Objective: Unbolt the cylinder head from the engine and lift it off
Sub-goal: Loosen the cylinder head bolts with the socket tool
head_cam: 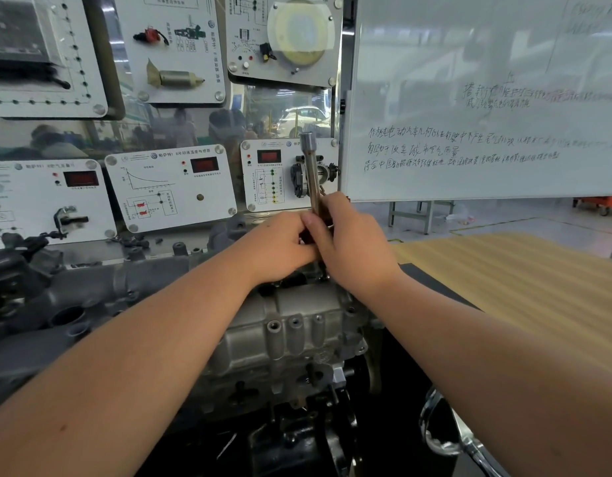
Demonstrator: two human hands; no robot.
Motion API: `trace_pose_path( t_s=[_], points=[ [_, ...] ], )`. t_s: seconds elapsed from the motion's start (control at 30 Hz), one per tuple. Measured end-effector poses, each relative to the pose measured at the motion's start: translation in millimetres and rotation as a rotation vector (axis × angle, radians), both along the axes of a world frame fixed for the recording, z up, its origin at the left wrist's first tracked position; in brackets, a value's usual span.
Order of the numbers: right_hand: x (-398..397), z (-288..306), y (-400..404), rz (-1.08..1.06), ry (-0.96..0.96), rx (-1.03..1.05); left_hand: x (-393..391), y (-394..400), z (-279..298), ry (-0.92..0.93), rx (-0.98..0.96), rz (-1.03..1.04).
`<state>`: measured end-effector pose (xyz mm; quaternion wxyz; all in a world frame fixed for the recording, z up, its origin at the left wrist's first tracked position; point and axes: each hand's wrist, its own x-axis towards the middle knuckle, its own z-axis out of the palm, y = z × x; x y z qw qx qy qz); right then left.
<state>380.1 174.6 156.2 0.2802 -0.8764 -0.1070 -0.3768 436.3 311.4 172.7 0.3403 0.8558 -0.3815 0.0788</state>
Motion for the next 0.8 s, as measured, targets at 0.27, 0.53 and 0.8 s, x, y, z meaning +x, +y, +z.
trace_pose_path(
  t_s=[0.27, 0.53, 0.8],
  points=[
    [4.1, -0.2, -3.4, -0.03, 0.066, 0.047, 3.6, 0.1, -2.2, -0.006, -0.019, -0.05],
    [2.6, -1.5, -3.7, -0.021, -0.011, 0.082, 1.8, -1.5, -0.8, -0.028, -0.01, -0.088],
    [4.3, -1.1, -4.0, -0.04, 0.031, 0.079, -0.9, -3.1, 0.4, -0.031, 0.009, -0.101]
  ],
)
